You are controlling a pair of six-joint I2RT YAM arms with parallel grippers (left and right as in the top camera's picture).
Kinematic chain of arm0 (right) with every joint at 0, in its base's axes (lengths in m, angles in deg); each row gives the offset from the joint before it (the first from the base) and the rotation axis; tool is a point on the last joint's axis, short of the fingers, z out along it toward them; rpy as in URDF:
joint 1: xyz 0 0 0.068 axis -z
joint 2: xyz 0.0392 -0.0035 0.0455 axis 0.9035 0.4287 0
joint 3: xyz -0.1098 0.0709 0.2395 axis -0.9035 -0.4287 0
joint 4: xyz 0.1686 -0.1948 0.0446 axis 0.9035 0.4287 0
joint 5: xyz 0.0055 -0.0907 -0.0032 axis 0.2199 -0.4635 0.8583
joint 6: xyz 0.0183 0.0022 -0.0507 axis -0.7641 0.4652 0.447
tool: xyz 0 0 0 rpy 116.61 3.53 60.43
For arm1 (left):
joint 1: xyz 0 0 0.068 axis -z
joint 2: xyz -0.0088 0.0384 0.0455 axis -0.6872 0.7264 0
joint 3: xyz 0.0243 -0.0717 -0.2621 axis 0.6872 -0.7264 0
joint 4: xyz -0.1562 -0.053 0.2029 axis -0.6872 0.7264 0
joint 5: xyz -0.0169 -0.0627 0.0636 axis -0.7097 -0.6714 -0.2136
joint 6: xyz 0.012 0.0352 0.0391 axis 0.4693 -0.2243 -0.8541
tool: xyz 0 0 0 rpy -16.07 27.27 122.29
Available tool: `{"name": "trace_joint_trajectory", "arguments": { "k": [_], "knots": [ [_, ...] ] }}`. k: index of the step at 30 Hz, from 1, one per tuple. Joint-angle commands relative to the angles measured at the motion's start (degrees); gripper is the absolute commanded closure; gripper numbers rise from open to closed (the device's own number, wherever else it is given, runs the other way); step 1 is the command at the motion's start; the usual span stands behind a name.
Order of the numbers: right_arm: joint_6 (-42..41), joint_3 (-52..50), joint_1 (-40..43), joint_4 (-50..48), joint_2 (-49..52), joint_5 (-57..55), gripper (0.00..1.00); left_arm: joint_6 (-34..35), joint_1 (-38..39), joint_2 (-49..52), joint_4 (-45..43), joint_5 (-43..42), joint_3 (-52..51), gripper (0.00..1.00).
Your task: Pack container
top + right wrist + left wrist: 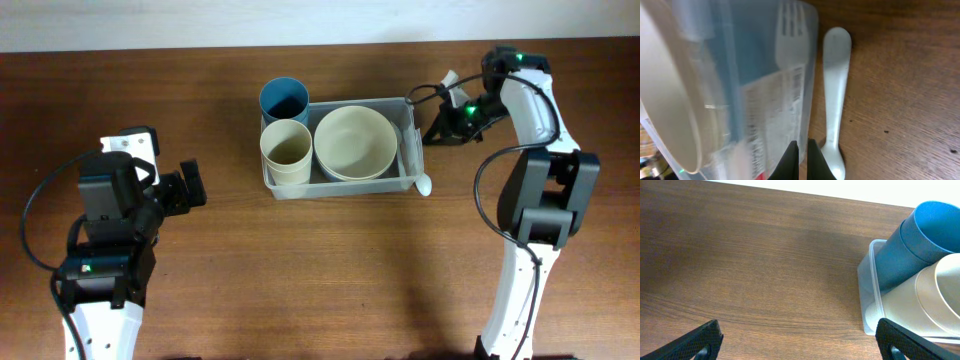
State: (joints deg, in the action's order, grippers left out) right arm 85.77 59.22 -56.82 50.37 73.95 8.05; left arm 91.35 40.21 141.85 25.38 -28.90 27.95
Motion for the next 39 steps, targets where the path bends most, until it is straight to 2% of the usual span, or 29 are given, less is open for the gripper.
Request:
{"name": "trace_joint_trajectory", "arguments": {
  "k": [1,39],
  "knots": [
    [1.9,-1.3,1.4,-0.4,1.1,3.1,0.96,-1.1,-0.3,0.1,-0.1,-0.8,-0.3,0.00],
    [3.2,-6.7,-0.3,-3.7,1.2,8.8,0.96,-1.1,-0.3,0.1,-0.1,-0.8,-0.3,0.00]
  ]
}}
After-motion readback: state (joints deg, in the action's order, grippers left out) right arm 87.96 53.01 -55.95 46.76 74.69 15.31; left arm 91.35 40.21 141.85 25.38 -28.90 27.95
